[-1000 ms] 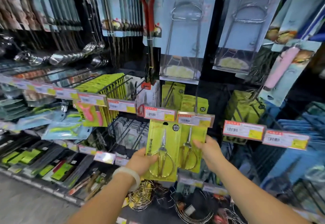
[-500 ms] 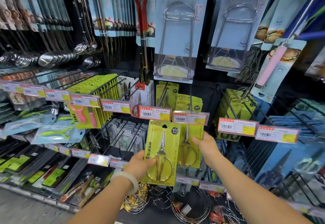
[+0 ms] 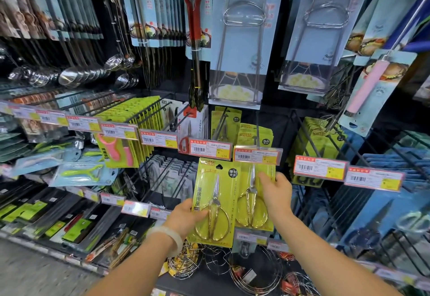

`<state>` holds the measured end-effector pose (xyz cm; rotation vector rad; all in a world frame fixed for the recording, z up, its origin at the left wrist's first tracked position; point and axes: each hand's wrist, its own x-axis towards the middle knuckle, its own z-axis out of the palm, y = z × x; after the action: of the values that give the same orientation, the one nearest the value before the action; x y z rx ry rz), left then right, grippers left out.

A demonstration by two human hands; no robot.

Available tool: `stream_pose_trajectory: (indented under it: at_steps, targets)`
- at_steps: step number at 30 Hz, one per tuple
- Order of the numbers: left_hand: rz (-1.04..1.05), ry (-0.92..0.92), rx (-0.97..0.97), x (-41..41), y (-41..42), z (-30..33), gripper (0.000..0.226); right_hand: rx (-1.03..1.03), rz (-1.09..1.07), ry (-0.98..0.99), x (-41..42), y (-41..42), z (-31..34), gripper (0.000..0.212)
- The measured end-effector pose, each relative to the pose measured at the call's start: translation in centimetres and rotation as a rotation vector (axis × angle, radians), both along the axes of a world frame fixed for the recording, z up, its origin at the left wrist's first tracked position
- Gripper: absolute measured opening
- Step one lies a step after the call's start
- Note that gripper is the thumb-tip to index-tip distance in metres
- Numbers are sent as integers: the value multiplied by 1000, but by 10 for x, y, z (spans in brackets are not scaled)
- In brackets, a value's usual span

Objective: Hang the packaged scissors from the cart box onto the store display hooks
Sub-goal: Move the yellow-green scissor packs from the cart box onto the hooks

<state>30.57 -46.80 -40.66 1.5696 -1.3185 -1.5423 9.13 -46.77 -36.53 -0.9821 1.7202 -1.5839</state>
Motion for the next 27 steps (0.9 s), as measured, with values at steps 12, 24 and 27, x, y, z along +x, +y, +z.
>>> stream_pose_trajectory:
  at_steps: [12,24,27]
  targets:
    - [-20,15,35,6,-18,-25,78,259,54,-40,-17,-32,-4,37]
    - [-100,-24,4,-30,-3,-6,55,505,593,34,-13,11,-25,31]
    - [-135,-32,3,-46,6,6,47,401,476,55,-10,19,-26,5]
